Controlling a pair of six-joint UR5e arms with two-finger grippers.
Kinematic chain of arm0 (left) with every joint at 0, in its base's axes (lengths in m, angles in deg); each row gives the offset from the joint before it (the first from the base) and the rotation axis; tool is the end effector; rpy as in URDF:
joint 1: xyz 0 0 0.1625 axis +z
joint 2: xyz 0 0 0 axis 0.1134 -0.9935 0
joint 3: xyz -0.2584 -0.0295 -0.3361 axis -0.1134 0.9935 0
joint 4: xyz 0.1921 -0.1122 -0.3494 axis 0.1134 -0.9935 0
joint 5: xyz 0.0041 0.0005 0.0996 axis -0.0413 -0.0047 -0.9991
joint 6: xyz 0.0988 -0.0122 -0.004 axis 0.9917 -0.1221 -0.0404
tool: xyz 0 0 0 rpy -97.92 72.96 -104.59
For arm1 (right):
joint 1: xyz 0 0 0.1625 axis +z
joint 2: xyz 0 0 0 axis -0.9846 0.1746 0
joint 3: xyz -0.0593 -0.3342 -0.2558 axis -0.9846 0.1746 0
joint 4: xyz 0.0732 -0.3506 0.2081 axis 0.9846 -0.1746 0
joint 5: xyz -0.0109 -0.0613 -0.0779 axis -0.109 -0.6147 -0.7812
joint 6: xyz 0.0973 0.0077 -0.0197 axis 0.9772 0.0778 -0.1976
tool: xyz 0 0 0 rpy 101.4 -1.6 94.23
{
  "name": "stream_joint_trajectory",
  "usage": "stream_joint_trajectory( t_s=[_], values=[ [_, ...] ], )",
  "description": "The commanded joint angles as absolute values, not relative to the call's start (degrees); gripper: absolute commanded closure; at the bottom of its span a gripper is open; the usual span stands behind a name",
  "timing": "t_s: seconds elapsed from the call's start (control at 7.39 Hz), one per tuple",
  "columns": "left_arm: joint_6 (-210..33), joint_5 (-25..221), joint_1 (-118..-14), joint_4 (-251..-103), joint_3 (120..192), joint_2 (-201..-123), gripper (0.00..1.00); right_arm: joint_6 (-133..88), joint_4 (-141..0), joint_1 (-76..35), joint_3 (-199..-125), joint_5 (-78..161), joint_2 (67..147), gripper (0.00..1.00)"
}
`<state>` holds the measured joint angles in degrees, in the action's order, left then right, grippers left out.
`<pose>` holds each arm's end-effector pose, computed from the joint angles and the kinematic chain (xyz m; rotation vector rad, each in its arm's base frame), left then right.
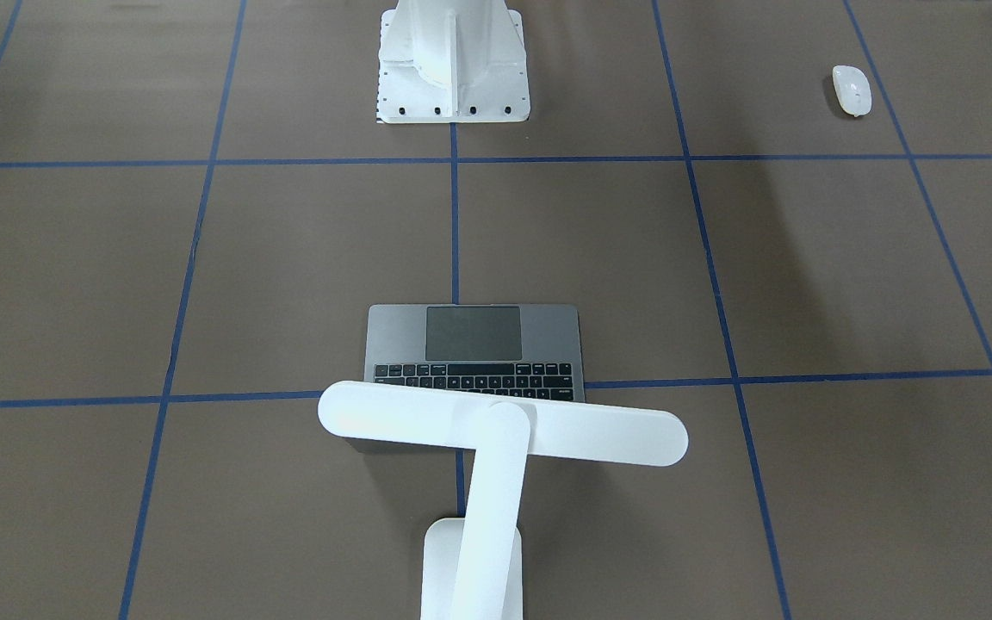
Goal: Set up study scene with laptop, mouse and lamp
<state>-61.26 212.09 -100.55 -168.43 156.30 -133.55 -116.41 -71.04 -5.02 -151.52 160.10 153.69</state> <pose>-0.0925 -0.4302 0.6815 0.2883 0.7616 0.2120 0.0004 -0.2104 0.8572 0.1719 -1.0235 -1.3129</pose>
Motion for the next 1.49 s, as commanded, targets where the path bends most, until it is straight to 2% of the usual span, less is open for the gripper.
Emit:
stream_joint_trajectory(
  t_s=[0.0, 0.68, 0.81, 1.35],
  values=[
    [-61.3, 212.4, -100.6, -168.7, 156.4, -133.2, 0.0, -116.4, -70.9, -4.2, -153.0, 160.1, 153.7, 1.0],
    [-61.3, 212.7, -100.6, -168.6, 155.8, -133.1, 0.0, -115.6, -71.6, 6.5, -157.5, 160.0, 151.2, 1.0],
    [-61.4, 212.7, -100.6, -168.6, 155.6, -133.1, 0.0, -115.4, -71.9, 9.6, -157.7, 159.9, 149.2, 1.0],
    [-61.8, 212.7, -100.5, -168.6, 155.8, -133.1, 0.0, -107.0, -88.8, 18.1, -164.4, 159.3, 135.6, 1.0]
  ],
)
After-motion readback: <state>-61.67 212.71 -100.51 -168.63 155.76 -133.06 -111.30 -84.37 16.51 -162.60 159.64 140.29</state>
